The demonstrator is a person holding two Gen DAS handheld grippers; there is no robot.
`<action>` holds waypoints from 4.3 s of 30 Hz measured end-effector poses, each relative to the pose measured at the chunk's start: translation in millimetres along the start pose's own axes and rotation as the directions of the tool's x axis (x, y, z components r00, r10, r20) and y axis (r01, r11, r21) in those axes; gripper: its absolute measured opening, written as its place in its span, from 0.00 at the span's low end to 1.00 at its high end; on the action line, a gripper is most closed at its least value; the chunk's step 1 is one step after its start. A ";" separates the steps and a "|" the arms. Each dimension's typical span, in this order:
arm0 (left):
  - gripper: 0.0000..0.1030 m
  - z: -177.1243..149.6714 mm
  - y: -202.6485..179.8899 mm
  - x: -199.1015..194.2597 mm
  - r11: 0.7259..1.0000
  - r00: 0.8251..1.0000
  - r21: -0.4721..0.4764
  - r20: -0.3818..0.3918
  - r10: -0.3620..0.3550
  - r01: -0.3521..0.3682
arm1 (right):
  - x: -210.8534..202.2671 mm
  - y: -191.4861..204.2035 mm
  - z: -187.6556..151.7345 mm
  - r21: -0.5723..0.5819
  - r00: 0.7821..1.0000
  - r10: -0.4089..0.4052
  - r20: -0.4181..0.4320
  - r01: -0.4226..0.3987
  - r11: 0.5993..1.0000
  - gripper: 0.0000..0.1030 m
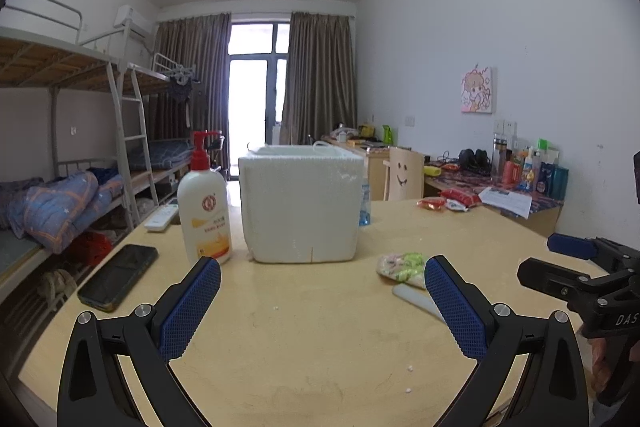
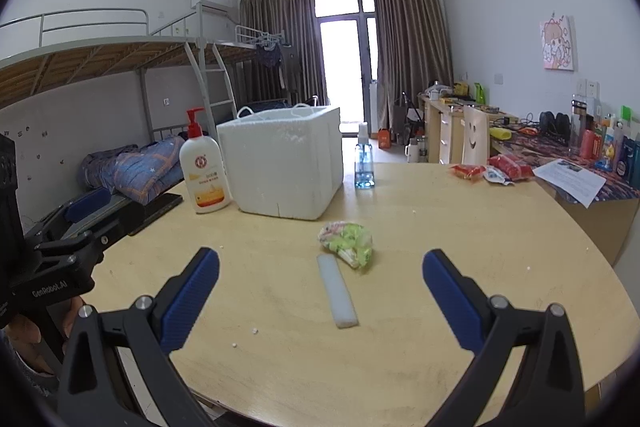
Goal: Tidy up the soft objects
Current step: 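Withdraw both tools from the foam box back toward the table, then reach the right gripper to the white foam strip and grasp it, then reach the left gripper to the green snack packet and grasp it while the right holds the strip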
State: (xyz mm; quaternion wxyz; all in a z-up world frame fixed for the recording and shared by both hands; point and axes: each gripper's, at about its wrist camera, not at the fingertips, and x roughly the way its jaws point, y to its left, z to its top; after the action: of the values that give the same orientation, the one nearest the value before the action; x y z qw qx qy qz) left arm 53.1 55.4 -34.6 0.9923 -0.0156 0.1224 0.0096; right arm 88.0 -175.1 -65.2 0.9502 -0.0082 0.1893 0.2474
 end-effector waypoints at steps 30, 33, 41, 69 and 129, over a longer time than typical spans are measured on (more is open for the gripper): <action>0.99 -27.5 -8.6 43.4 0.996 0.987 -0.011 -0.132 -0.094 0.093 | 59.0 -12.5 -36.1 -0.020 0.981 0.048 -0.188 -0.053 0.998 0.80; 0.99 -26.8 -9.9 46.6 0.995 0.985 -0.011 -0.136 -0.102 0.101 | 67.6 -13.4 -37.2 -0.028 0.974 0.047 -0.221 -0.055 0.998 0.79; 0.99 -25.8 -10.4 57.8 0.995 0.983 -0.010 -0.157 -0.100 0.099 | 85.0 -16.4 -40.4 -0.055 0.953 -0.005 -0.302 -0.012 0.998 0.58; 0.99 -7.0 -24.7 92.4 0.985 0.953 0.012 -0.253 -0.164 0.172 | 98.2 -20.2 -34.3 -0.070 0.928 0.041 -0.369 -0.072 0.995 0.15; 0.87 -13.2 -141.5 217.3 0.994 0.838 0.090 -0.538 0.095 -0.055 | 17.4 -145.8 -50.1 0.199 0.986 -0.015 -0.167 0.049 0.979 0.15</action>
State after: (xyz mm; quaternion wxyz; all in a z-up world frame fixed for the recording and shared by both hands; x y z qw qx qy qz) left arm 263.9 -83.1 -96.2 0.9162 0.0224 0.3982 0.0393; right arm 153.2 -300.4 -129.4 0.9311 0.0650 0.2909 0.2101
